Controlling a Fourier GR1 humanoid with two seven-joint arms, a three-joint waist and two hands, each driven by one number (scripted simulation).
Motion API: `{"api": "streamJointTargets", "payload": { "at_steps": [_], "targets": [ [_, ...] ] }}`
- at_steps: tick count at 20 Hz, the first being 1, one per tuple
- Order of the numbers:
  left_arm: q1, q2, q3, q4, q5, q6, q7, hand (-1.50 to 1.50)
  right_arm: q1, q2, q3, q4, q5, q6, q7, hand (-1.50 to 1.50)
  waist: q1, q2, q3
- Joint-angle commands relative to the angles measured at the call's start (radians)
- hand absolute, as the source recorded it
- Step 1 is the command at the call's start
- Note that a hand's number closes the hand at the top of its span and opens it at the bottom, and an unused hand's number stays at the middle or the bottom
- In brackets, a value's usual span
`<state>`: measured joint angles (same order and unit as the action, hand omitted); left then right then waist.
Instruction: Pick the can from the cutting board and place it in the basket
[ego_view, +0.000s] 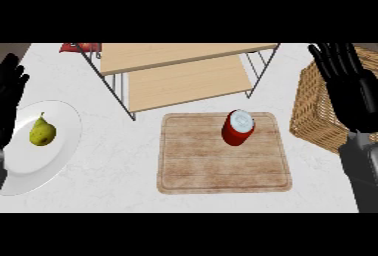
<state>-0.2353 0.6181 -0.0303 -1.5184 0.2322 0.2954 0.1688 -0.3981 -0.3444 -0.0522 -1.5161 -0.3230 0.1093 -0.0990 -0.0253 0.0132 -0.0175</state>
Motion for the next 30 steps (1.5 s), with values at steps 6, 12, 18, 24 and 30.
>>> {"api": "streamJointTargets", "payload": {
  "at_steps": [6,12,18,24,30],
  "targets": [
    [0.231,-0.222,-0.183,0.154,0.072,-0.076,0.080,0.00,-0.158,0.150,-0.022,0.106,0.081,-0.287,0.051,1.50,0.063,0.006,0.013],
    [0.268,-0.241,-0.234,0.169,0.047,-0.104,0.068,0.00,-0.266,0.338,0.334,0.237,0.451,-0.529,0.122,-1.50,0.081,-0.006,0.013],
    [0.310,-0.231,-0.207,0.171,0.051,-0.091,0.059,0.00,-0.311,0.192,0.399,0.321,0.742,-0.606,0.453,-1.50,0.032,-0.026,0.007],
    [0.333,-0.217,-0.185,0.155,0.060,-0.087,0.071,0.00,-0.474,0.008,0.457,0.295,0.878,-0.325,0.811,-1.50,-0.009,-0.046,0.007],
    [0.369,-0.226,-0.183,0.162,0.063,-0.104,0.035,0.00,-0.670,-0.058,0.456,0.152,0.775,0.076,1.109,-1.50,-0.017,-0.046,0.011]
  ]
}}
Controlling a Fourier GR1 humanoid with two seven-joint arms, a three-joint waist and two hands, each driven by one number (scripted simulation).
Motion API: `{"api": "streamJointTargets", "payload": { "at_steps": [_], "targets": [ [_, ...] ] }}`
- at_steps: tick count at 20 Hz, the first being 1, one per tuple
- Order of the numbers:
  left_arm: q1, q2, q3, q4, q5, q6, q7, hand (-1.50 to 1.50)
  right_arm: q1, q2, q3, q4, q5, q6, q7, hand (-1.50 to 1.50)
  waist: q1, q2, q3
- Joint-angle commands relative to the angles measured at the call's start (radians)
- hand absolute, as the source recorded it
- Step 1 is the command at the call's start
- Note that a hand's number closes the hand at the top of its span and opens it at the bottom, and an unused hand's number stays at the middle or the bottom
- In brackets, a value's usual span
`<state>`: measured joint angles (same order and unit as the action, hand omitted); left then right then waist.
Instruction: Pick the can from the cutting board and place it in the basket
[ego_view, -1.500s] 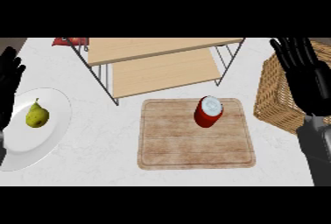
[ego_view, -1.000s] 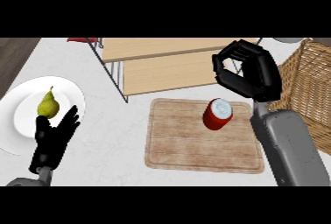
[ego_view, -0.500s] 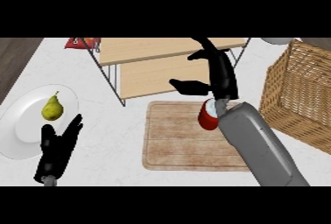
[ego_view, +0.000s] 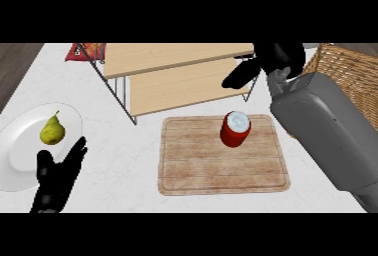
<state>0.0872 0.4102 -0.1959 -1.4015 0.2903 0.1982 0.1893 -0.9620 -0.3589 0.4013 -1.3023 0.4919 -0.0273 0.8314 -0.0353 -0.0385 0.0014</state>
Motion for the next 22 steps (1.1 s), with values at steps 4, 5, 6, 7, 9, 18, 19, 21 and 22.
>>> {"api": "streamJointTargets", "payload": {
  "at_steps": [4,5,6,7,9,18,19,21,22],
  "targets": [
    [0.064,-0.013,-0.008,0.029,0.012,-0.014,0.008,0.00,-0.167,-0.058,-0.055,-0.073,-0.230,0.465,0.313,-1.50,0.001,0.013,-0.006],
    [0.072,-0.004,-0.004,-0.001,0.015,-0.009,0.024,0.00,-0.143,-0.071,-0.056,-0.104,-0.271,0.513,0.343,-1.50,-0.009,0.006,-0.004],
    [0.062,-0.009,-0.008,0.010,0.016,-0.015,0.030,0.00,-0.185,-0.065,-0.069,-0.095,-0.303,0.542,0.382,-1.50,-0.004,0.011,-0.005],
    [0.085,-0.017,-0.021,-0.008,-0.003,0.008,0.026,0.00,-0.172,-0.101,-0.090,-0.107,-0.346,0.576,0.380,-1.50,-0.007,0.010,-0.003],
    [0.073,-0.001,-0.004,-0.009,0.016,-0.024,0.024,0.00,-0.190,-0.112,-0.094,-0.091,-0.394,0.611,0.428,-1.50,0.000,0.015,-0.004],
    [0.088,-0.018,-0.006,-0.034,0.001,-0.003,0.038,0.00,-0.116,-0.200,-0.068,-0.238,-0.550,0.580,0.509,-1.50,-0.001,0.019,-0.002],
    [0.024,-0.035,-0.007,0.004,-0.001,-0.007,0.045,0.00,-0.145,-0.197,-0.072,-0.217,-0.568,0.586,0.517,-1.50,0.000,0.025,-0.003],
    [0.066,-0.026,-0.010,-0.025,-0.008,-0.007,0.043,0.00,-0.085,-0.197,-0.052,-0.276,-0.558,0.522,0.536,-1.50,0.004,0.023,-0.002],
    [0.070,-0.032,0.004,-0.003,-0.011,-0.004,0.009,0.00,-0.059,-0.174,-0.023,-0.283,-0.522,0.484,0.518,-1.50,0.014,0.028,-0.003]
  ]
}}
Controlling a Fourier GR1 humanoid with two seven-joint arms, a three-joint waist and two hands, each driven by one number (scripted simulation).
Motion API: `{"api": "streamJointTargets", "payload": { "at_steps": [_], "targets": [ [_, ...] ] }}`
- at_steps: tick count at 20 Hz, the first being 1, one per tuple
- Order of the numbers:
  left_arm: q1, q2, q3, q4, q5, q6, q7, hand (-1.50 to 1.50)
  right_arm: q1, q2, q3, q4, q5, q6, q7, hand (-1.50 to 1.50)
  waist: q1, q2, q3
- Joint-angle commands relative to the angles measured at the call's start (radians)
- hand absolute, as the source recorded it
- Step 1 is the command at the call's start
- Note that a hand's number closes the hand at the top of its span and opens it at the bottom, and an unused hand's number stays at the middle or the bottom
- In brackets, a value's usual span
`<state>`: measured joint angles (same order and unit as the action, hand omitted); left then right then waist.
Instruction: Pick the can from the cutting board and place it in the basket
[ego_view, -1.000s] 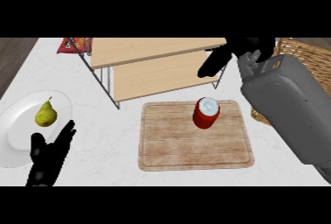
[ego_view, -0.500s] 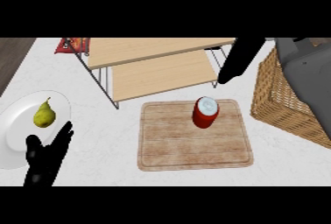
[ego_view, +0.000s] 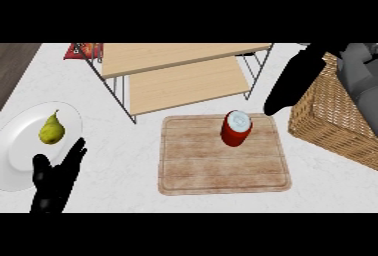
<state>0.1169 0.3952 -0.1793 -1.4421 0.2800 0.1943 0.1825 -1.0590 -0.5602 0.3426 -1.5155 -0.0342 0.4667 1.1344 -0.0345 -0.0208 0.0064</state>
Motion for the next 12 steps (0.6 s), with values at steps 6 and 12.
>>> {"api": "streamJointTargets", "payload": {
  "at_steps": [6,12],
  "targets": [
    [0.001,-0.044,-0.037,0.089,-0.021,-0.027,0.014,0.00,0.081,0.044,0.062,-0.082,0.057,-0.064,0.175,-1.50,0.022,0.017,-0.008],
    [0.017,-0.014,-0.016,-0.004,-0.019,-0.021,0.073,0.00,0.228,0.056,0.112,-0.139,0.134,-0.096,0.160,-1.50,0.026,0.015,-0.006]
  ]
}}
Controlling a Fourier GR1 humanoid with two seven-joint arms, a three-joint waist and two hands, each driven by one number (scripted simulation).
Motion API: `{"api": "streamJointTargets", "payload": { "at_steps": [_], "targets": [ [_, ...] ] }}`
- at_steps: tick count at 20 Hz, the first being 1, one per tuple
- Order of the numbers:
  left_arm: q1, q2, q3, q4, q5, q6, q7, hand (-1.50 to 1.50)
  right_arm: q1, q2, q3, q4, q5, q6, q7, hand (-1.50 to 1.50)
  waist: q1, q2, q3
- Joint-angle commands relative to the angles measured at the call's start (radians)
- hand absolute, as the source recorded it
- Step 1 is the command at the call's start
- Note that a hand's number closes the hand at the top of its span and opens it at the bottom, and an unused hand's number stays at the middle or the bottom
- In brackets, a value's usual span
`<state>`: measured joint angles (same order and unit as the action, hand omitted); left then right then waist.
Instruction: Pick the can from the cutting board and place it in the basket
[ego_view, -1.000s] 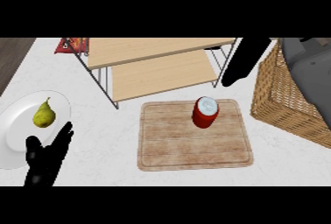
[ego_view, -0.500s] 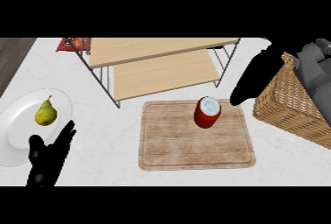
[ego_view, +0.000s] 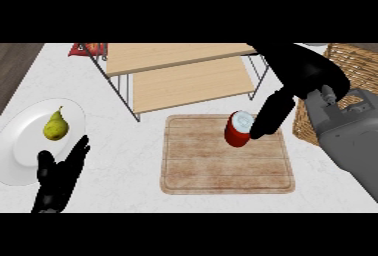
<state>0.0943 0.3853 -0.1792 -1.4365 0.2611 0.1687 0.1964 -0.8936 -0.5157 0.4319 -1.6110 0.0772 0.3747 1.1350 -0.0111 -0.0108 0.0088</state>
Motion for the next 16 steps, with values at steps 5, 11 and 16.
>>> {"api": "streamJointTargets", "payload": {
  "at_steps": [5,11,16],
  "targets": [
    [0.048,-0.010,-0.002,0.037,0.007,-0.036,0.009,0.00,0.091,0.078,0.079,-0.008,0.092,-0.030,0.174,-1.50,0.010,0.007,-0.010],
    [0.047,-0.018,0.012,0.027,0.003,-0.035,0.041,0.00,0.176,0.087,0.063,0.003,0.178,-0.059,0.074,-1.50,0.011,0.008,-0.009],
    [0.023,-0.044,0.014,0.059,-0.015,-0.034,0.035,0.00,0.216,0.107,0.054,0.038,0.241,-0.069,-0.006,-1.50,0.015,0.011,-0.009]
  ]
}}
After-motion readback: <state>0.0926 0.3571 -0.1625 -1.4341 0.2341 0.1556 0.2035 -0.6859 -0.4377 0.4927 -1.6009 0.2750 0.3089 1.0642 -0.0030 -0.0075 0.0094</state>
